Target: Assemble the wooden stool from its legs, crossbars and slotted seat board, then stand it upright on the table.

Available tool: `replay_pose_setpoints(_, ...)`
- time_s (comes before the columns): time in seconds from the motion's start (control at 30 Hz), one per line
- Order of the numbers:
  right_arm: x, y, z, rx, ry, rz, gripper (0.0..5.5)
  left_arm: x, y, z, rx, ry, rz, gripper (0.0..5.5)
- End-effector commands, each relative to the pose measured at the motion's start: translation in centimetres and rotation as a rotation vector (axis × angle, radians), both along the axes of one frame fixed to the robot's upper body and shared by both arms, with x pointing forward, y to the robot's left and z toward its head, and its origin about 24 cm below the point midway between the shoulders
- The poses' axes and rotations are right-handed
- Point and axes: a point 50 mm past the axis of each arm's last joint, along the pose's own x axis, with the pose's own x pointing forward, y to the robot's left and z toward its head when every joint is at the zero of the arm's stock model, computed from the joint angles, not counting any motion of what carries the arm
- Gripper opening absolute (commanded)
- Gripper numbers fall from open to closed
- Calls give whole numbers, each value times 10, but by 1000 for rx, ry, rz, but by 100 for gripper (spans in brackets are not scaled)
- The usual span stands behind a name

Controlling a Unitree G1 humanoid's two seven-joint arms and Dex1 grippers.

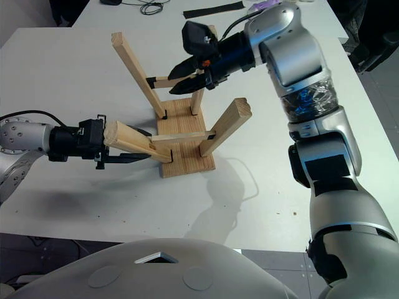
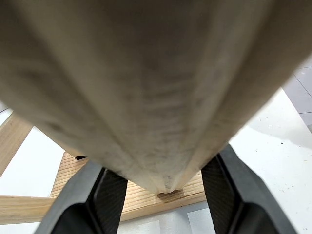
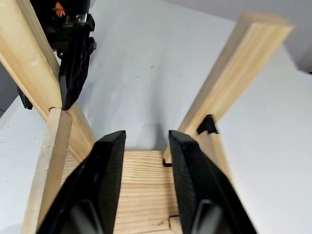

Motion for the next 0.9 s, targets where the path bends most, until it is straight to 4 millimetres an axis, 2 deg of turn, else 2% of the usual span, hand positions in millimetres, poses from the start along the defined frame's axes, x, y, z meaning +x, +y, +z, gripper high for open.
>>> replay_pose_setpoints(0.03, 5, 5, -21, -64, 56, 11, 159, -14, 13, -59, 279, 254, 30, 207)
replay_pose_setpoints(0.33, -3, 9, -54, -73, 191, 30, 159, -13, 9, -60, 277, 252, 31, 207)
replay_pose_setpoints(0.43, -13, 8, -61, -91, 252, 78, 159, -10, 10, -61, 288, 250, 58, 207)
replay_pose_setpoints(0.7, -32, 8, -57, -77, 381, 156, 159, 4, 12, -64, 309, 226, 156, 207)
replay_pose_setpoints(0.9, -43, 6, -65, -91, 419, 177, 159, 7, 10, -66, 316, 221, 173, 207)
